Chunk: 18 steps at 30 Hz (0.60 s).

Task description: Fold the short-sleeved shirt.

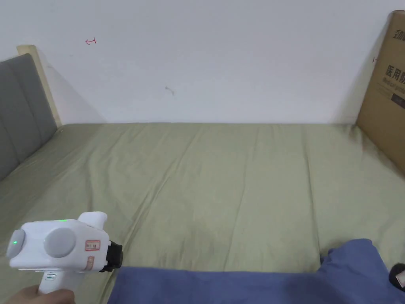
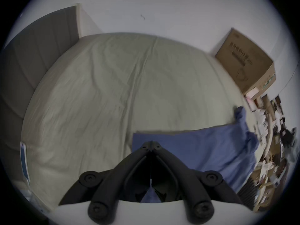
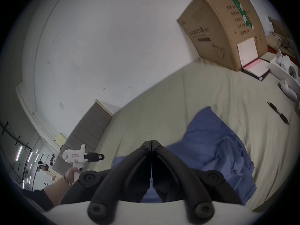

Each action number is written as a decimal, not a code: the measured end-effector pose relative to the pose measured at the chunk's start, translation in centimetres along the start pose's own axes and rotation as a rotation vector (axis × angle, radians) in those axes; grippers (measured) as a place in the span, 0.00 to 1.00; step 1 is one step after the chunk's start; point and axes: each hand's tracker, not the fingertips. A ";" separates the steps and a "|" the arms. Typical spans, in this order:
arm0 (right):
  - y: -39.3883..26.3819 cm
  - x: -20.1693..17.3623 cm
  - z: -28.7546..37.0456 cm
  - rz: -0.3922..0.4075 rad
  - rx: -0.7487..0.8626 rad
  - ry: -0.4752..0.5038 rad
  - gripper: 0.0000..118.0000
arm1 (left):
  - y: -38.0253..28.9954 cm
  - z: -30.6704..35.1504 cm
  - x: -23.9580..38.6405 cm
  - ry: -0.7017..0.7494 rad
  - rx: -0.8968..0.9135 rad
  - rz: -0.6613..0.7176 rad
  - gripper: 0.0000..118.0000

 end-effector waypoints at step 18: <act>5.8 6.6 -9.4 0.027 -0.179 -0.244 0.02 | -2.6 -4.2 2.4 0.116 -0.049 -0.151 0.16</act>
